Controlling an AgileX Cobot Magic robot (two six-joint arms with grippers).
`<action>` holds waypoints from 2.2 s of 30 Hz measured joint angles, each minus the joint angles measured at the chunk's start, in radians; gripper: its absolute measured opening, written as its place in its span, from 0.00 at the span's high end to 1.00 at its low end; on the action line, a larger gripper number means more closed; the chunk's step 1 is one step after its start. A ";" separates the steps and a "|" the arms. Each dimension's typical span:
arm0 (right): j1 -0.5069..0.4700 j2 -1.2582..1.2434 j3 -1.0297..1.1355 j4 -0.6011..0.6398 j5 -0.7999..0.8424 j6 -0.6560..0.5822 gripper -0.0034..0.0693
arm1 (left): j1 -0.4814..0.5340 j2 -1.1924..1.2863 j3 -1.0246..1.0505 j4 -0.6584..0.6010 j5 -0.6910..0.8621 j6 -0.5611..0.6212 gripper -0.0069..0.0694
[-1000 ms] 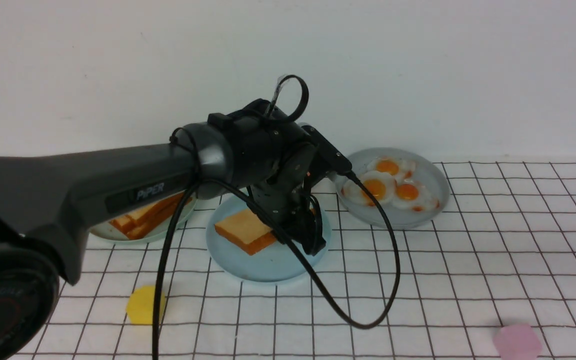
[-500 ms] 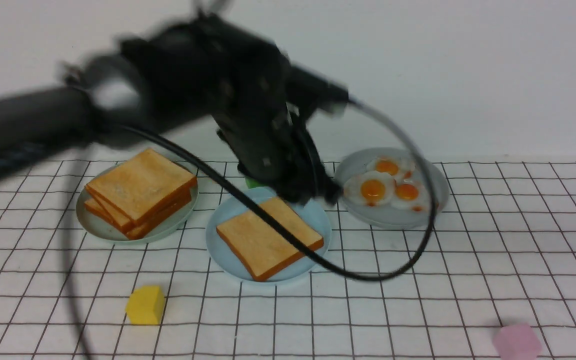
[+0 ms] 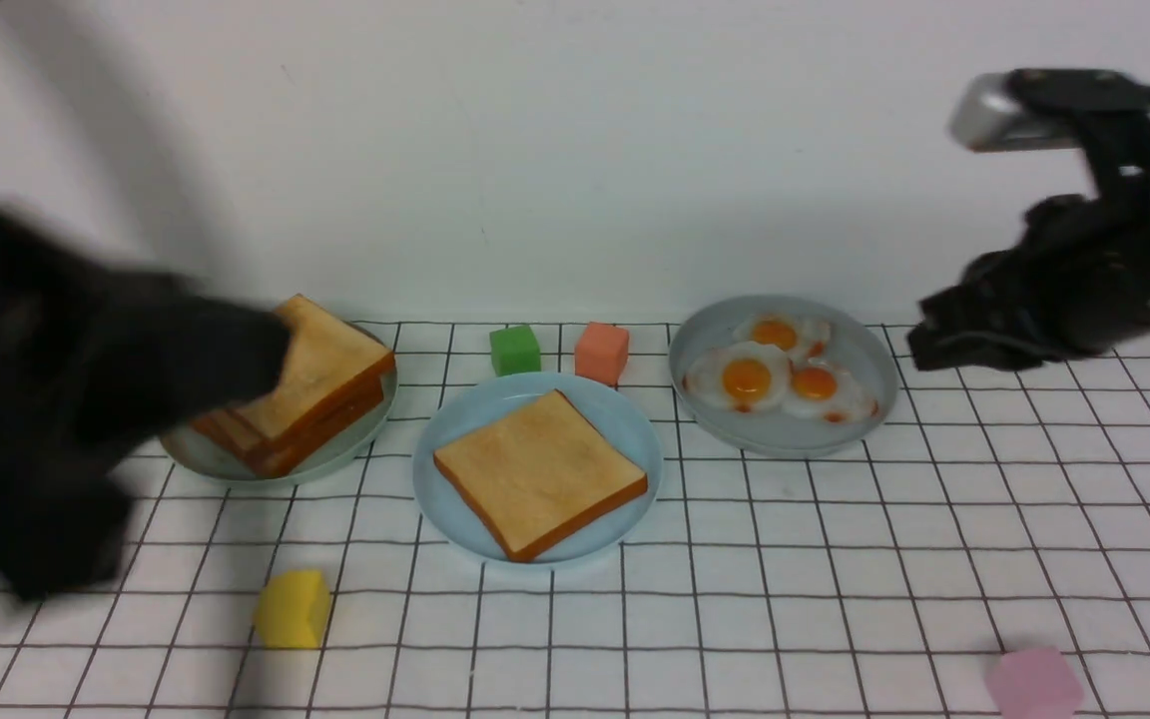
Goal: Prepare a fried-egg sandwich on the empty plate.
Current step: Use the right arm to grab a fried egg
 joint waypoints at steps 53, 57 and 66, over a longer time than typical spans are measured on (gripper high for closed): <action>0.000 0.873 -0.775 -0.160 -0.047 0.284 0.41 | 0.000 -0.358 0.383 -0.015 -0.330 -0.149 0.93; 0.000 0.874 -0.776 -0.157 -0.047 0.284 0.43 | 0.000 -0.358 0.383 -0.015 -0.330 -0.149 0.93; 0.000 0.878 -0.776 -0.136 -0.049 0.284 0.66 | 0.000 -0.358 0.391 -0.015 -0.330 -0.149 0.93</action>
